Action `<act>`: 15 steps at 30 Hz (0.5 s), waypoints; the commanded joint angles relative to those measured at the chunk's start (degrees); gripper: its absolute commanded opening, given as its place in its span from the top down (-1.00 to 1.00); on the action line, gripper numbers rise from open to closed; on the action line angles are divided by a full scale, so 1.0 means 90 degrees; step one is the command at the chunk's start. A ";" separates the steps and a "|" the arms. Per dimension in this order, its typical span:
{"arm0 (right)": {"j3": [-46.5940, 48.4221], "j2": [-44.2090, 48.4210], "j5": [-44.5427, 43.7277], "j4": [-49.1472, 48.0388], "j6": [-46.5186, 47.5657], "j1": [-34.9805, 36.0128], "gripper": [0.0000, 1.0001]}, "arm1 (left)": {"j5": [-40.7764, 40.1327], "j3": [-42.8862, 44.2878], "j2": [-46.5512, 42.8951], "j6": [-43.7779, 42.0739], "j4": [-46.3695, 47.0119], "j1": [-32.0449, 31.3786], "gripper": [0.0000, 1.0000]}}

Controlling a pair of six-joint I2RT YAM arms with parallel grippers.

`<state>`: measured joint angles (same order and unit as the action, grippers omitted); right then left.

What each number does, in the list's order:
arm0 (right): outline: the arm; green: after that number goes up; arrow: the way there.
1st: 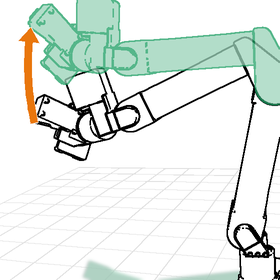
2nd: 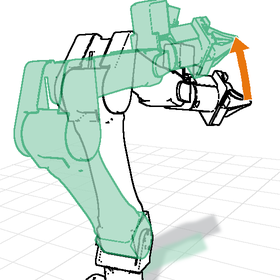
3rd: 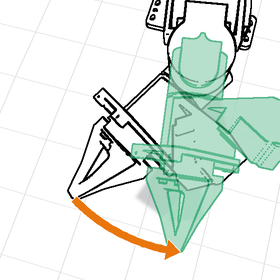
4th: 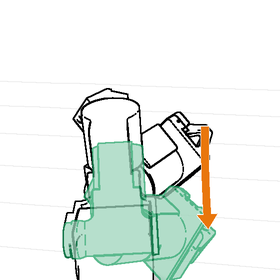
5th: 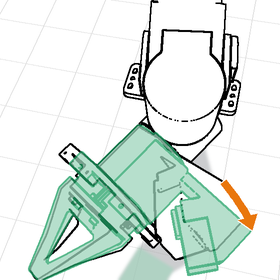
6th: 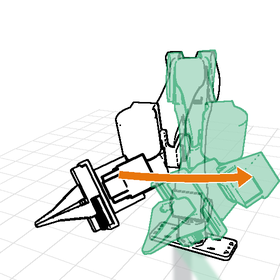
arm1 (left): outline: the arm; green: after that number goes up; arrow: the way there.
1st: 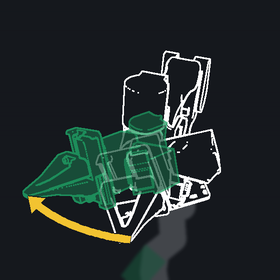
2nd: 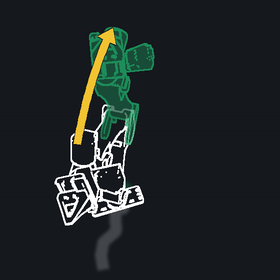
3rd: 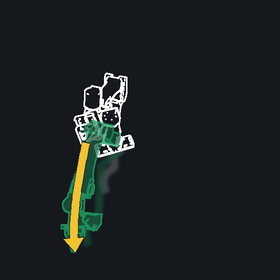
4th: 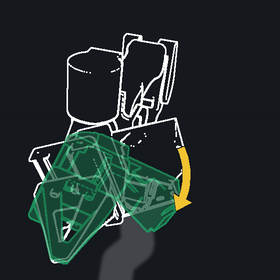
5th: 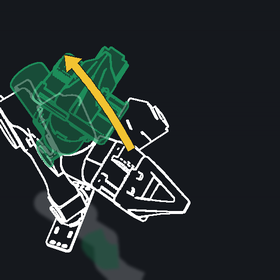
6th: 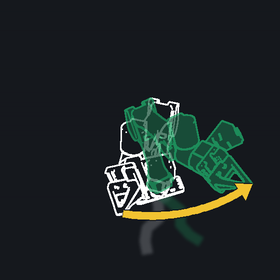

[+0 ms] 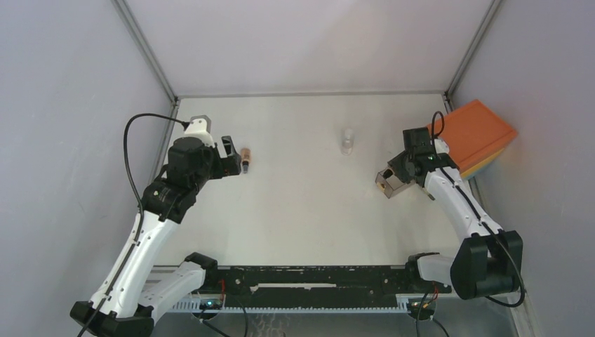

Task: Organize the makeup
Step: Place the makeup in the drawer.

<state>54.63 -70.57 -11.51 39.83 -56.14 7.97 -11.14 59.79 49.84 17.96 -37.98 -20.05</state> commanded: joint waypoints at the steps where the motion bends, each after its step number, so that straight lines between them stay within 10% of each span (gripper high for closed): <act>1: -0.0060 -0.0195 -0.0108 -0.0506 -0.0338 -0.0199 0.88 | 0.0099 -0.0061 -0.0143 -0.0033 0.0226 0.0043 -0.91; 15: -0.0467 -0.0427 -0.0256 -0.0782 -0.0531 -0.0343 0.90 | 0.0045 -0.0061 -0.0172 -0.0013 0.0176 0.0041 -0.91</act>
<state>52.80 -75.13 -14.48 34.13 -57.45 6.46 -10.79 59.79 49.08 17.96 -38.00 -20.05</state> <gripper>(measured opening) 0.391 0.952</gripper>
